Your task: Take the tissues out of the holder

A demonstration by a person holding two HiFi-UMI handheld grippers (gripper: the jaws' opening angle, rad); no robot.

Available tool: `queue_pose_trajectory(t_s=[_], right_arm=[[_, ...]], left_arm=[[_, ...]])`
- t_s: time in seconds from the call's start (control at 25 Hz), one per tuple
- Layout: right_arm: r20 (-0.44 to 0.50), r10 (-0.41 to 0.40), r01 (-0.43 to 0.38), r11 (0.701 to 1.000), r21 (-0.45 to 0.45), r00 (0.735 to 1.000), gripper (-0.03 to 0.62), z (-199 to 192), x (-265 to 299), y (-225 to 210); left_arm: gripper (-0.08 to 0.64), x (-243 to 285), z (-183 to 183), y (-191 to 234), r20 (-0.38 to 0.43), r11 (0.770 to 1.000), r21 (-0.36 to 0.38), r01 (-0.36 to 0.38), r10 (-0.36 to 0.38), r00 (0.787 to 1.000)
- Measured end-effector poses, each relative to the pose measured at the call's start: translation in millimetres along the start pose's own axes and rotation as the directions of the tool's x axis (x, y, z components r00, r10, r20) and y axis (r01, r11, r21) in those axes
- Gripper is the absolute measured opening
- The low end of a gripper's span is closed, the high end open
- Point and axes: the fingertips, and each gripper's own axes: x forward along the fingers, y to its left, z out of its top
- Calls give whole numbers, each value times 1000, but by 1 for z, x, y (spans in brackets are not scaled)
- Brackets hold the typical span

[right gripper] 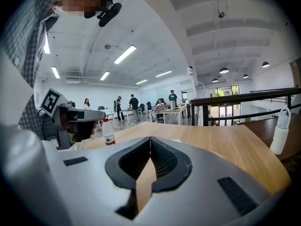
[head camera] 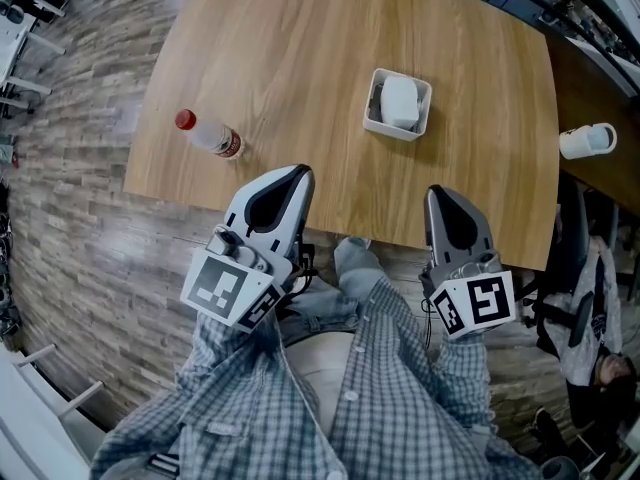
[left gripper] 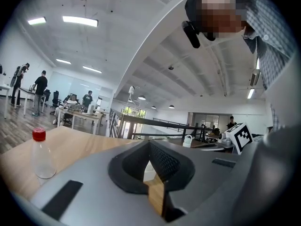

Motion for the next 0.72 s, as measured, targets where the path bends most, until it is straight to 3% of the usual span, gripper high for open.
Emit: queue_pose_trajectory(t_s=[0.44,0.72], right_arm=[[1,55,-55,999,0,999,11,12,12,-42],[6,43,-43,999,12,999,11,13,10,-64]], left_arm=[[6,43,9,-16,-7,999,17,-29,29,1000],[6,59,12,-30,-14,999,31,-19,20,1000]])
